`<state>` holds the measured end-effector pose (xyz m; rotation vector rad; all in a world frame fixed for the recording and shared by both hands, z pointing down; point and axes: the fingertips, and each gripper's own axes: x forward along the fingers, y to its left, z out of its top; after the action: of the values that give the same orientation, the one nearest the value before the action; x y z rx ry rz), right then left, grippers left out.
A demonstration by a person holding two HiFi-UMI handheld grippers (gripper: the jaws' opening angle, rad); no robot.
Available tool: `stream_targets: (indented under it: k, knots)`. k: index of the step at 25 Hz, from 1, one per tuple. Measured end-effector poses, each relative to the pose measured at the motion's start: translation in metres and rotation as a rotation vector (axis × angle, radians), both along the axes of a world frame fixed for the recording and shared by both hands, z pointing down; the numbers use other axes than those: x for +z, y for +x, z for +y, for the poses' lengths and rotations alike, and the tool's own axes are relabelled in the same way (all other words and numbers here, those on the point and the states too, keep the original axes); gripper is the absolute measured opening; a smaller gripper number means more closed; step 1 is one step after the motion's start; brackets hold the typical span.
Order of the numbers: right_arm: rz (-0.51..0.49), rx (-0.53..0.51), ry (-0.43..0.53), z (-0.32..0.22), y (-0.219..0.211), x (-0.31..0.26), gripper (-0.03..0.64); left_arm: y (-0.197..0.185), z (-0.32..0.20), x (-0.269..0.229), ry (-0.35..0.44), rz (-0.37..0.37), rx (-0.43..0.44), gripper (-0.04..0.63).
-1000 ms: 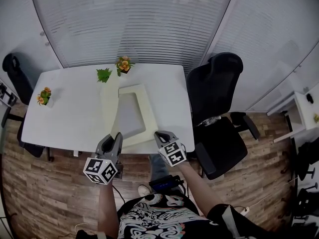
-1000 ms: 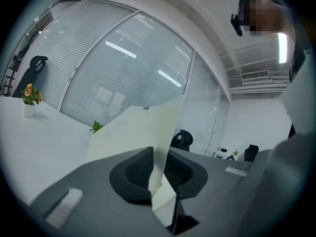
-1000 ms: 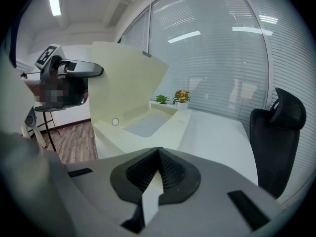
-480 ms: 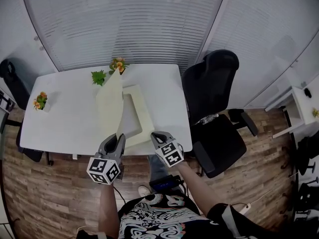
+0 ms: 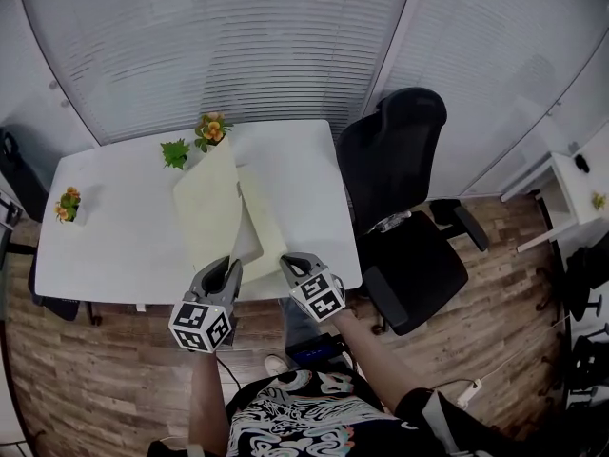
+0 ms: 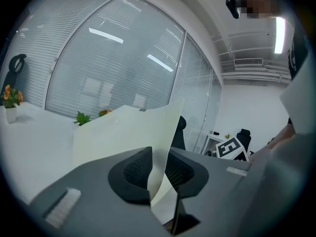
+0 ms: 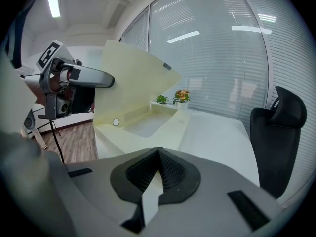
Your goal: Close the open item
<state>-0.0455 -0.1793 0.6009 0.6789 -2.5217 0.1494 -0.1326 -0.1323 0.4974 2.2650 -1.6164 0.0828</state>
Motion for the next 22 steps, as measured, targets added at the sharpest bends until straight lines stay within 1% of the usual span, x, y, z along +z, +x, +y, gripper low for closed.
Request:
stream_targets:
  k: [6,17,22]
  knots:
    - [0.025,-0.007,-0.029,0.002,-0.001,0.006,0.002,0.006,-0.004,0.011,-0.037,-0.05,0.042,0.066]
    - [0.042,-0.034,-0.024,0.002,-0.001,0.0,0.002,0.022,-0.013,0.029,-0.115,-0.149,0.113,0.075]
    - [0.036,-0.026,-0.031,0.003,-0.001,0.001,0.002,0.025,-0.014,0.033,-0.134,-0.163,0.137,0.08]
